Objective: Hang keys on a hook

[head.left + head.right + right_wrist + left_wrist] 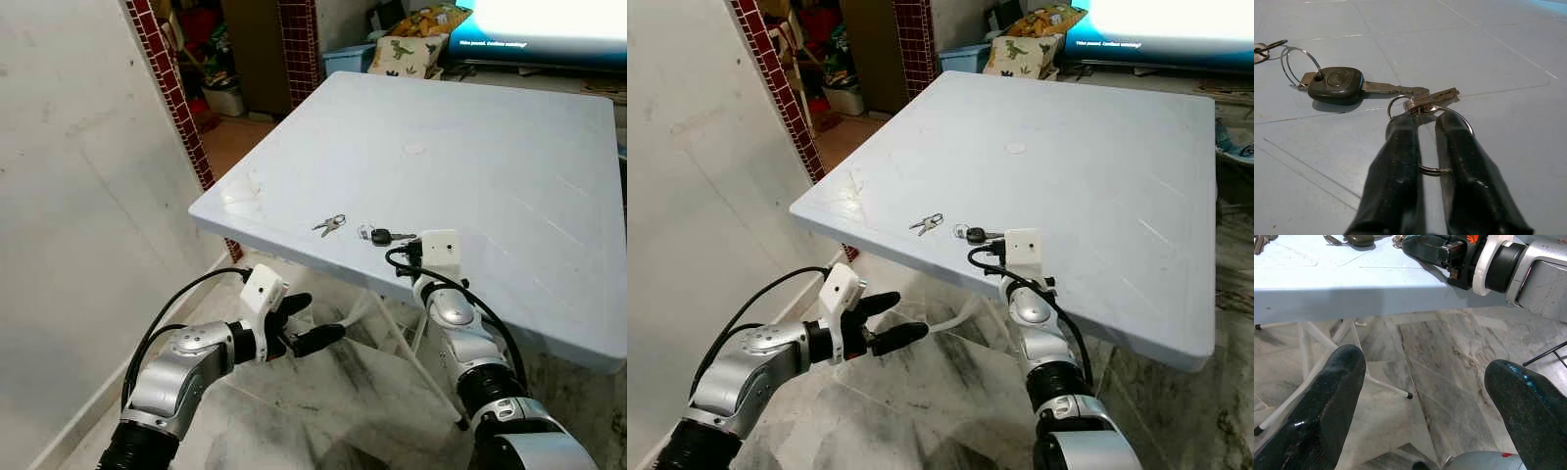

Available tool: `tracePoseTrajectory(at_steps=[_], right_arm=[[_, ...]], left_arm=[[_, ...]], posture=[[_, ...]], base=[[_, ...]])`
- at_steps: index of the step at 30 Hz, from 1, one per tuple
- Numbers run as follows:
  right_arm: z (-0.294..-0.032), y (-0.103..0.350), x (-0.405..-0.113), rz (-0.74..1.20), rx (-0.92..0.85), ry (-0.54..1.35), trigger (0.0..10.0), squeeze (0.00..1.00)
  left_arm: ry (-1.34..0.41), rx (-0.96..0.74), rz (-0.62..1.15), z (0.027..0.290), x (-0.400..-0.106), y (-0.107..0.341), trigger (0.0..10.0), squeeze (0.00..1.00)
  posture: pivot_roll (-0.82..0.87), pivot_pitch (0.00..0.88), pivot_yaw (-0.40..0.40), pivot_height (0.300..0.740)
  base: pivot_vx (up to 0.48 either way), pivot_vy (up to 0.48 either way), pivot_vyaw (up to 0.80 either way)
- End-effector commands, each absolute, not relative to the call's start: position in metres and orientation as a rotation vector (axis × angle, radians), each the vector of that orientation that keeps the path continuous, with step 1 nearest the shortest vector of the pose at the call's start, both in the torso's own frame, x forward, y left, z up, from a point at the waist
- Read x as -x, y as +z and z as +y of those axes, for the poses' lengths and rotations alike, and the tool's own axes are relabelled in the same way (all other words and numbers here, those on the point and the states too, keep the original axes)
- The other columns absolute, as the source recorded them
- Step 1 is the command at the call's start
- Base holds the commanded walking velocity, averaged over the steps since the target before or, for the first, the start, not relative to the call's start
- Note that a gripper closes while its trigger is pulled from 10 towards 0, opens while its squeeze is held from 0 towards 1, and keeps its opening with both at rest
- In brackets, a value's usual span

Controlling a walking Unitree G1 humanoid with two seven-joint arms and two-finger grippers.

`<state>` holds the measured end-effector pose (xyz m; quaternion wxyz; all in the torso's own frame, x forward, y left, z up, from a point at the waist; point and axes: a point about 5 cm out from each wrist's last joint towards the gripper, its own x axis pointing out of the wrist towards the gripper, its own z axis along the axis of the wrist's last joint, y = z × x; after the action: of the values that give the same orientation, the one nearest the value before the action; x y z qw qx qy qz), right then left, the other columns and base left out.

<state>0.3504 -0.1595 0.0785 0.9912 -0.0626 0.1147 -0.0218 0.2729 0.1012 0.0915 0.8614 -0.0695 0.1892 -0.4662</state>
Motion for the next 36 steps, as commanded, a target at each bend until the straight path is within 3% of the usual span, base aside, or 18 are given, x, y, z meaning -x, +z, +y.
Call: tracePoseTrajectory(at_steps=[1, 17, 25, 35, 36], right_arm=[[-0.162, 0.064, -0.344, 0.303, 0.121, -0.059, 0.0, 0.0], [-0.176, 0.066, -0.342, 0.298, 0.131, -0.126, 0.0, 0.0], [-0.188, 0.101, -0.348, 0.067, 0.196, -0.211, 0.0, 0.0], [-0.189, 0.114, -0.349, -0.006, 0.217, -0.215, 0.0, 0.0], [-0.185, 0.114, -0.35, -0.001, 0.217, -0.188, 1.9, 0.0]], left_arm=[[-0.955, 0.136, 0.395, 0.106, -0.274, 0.092, 10.0, 0.0], [-0.953, 0.138, 0.395, 0.104, -0.275, 0.091, 10.0, 0.0], [-0.943, 0.136, 0.395, 0.105, -0.276, 0.091, 10.0, 0.0], [-0.941, 0.132, 0.391, 0.105, -0.277, 0.091, 10.0, 0.0], [-0.939, 0.131, 0.391, 0.106, -0.278, 0.092, 10.0, 0.0]], posture=[[-0.05, 0.0, 0.132, 0.74], [-0.06, 0.0, 0.135, 0.74], [-0.06, 0.0, 0.138, 0.74], [-0.06, 0.0, 0.143, 0.74], [-0.06, 0.0, 0.144, 0.74]], base=[[0.0, 0.0, 0.0], [0.0, 0.0, 0.0], [0.0, 0.0, 0.0], [0.0, 0.0, 0.0], [0.0, 0.0, 0.0]])
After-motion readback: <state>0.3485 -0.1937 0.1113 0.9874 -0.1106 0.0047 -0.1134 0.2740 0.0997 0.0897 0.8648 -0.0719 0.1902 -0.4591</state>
